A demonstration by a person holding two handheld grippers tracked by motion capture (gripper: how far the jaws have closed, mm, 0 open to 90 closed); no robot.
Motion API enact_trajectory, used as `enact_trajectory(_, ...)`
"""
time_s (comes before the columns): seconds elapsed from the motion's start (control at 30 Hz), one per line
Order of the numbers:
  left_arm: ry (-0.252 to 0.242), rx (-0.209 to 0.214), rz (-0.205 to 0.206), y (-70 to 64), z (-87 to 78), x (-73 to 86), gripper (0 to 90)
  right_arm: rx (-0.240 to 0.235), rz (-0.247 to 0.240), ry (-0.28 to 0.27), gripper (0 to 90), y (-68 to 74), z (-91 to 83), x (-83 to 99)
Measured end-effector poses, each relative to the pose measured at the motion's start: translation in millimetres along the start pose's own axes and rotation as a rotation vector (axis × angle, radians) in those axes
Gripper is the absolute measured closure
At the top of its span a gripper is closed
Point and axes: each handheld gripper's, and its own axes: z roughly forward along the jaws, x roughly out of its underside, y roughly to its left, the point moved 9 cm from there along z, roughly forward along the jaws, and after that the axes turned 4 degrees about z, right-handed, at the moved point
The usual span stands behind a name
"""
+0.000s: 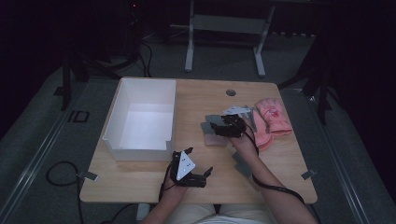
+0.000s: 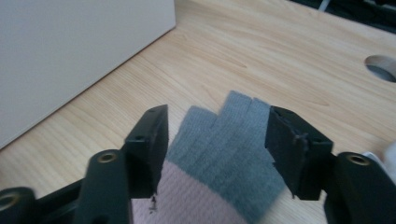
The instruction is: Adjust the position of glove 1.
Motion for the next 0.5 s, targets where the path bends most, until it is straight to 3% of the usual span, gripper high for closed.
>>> enact_trajectory(0.2,-0.001,0.003,0.002,-0.5,-0.2,-0.1,0.6,0.024,0.016,0.039,45.7,-2.3,19.7,1.8)
enact_trajectory(0.37,-0.006,0.007,-0.006,-0.7,-0.7,-0.3,0.6,0.064,-0.014,0.123,49.9,-5.7,37.6,13.0)
enact_trajectory(0.5,-0.005,0.009,-0.007,-0.8,-0.7,-0.3,0.6,0.072,0.024,0.143,52.3,-15.4,44.9,17.0)
